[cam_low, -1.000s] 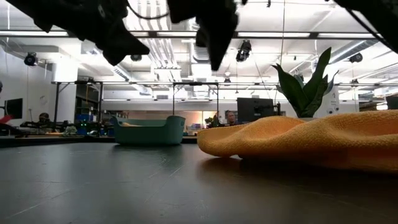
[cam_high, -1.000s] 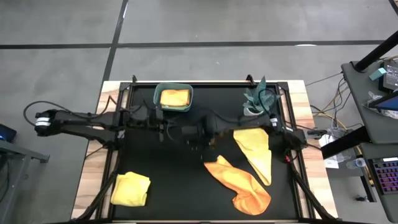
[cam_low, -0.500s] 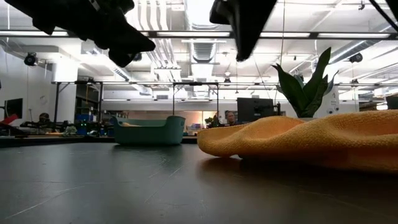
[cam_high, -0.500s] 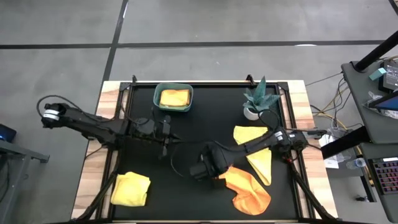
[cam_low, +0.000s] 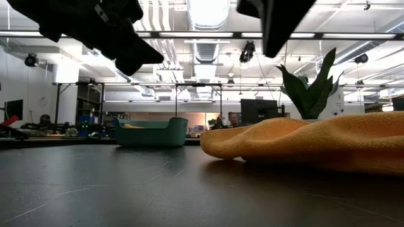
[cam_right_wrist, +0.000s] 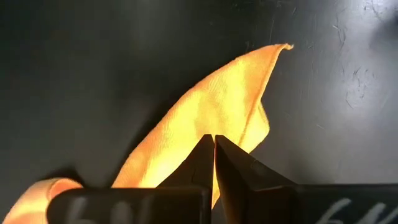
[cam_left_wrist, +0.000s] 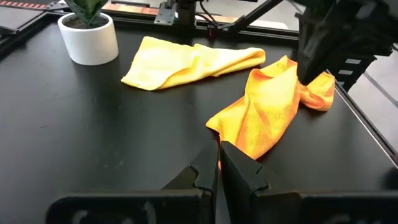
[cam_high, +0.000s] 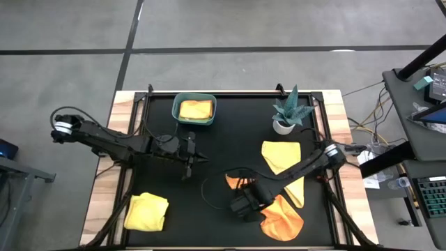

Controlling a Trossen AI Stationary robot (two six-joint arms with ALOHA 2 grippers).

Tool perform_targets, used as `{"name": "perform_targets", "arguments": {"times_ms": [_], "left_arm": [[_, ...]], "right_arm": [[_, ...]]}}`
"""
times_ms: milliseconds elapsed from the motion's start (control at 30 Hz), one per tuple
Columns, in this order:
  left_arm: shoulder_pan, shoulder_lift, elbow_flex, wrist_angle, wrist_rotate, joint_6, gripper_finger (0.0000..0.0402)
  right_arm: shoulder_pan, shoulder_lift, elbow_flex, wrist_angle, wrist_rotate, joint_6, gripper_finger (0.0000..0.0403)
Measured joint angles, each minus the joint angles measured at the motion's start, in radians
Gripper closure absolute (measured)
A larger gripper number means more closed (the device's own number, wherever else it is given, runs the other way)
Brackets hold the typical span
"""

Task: Fold microfiber towels
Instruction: Fold the orange microfiber cloth

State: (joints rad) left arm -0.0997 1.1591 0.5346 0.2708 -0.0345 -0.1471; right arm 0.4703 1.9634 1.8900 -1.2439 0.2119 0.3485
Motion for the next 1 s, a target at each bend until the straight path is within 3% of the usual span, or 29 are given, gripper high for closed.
{"name": "perform_targets", "arguments": {"times_ms": [200,533,667,1000], "left_arm": [[-0.007,0.111,0.006,0.137,0.003,0.032,0.0361],[-0.051,0.346,0.059,0.301,0.033,0.109,0.0244],[-0.078,0.453,0.100,0.339,0.036,0.177,0.0219],[-0.086,0.669,0.246,0.346,0.041,0.207,0.0217]], "right_arm": [[0.008,-0.180,-0.275,0.234,0.002,0.009,0.0394],[0.010,-0.370,-0.623,0.570,0.000,0.109,0.0382],[0.010,-0.405,-0.704,0.641,0.001,0.159,0.0353],[0.010,-0.419,-0.813,0.717,0.009,0.178,0.0252]]}}
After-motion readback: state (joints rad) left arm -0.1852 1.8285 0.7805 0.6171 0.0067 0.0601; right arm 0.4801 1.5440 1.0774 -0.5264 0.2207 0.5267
